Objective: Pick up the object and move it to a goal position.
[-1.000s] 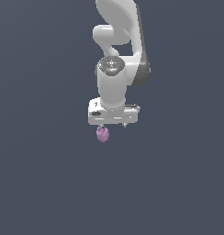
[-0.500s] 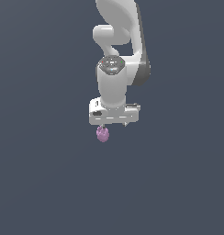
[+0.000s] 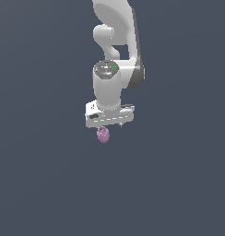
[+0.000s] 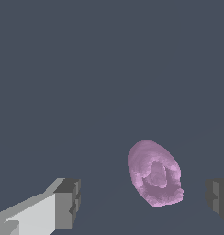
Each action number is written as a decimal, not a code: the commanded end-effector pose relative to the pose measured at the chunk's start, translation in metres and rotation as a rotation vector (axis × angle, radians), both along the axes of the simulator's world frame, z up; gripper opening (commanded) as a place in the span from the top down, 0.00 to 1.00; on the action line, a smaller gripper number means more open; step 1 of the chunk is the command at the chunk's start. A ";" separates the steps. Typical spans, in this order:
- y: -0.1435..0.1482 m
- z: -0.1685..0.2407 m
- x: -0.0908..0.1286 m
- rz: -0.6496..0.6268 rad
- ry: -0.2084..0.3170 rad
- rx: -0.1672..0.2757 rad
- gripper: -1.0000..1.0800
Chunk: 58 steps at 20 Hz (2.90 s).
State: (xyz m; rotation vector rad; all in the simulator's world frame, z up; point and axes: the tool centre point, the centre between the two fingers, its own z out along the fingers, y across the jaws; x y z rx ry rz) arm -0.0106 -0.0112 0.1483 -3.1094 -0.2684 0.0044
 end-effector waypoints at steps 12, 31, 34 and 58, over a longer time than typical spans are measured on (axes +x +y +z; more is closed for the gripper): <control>-0.035 -0.031 -0.019 0.202 -0.006 -0.018 0.04; -0.039 -0.071 -0.023 0.230 -0.007 -0.019 0.04; -0.039 -0.081 -0.023 0.231 -0.007 -0.020 0.04; -0.029 -0.064 -0.010 0.231 -0.008 -0.020 1.00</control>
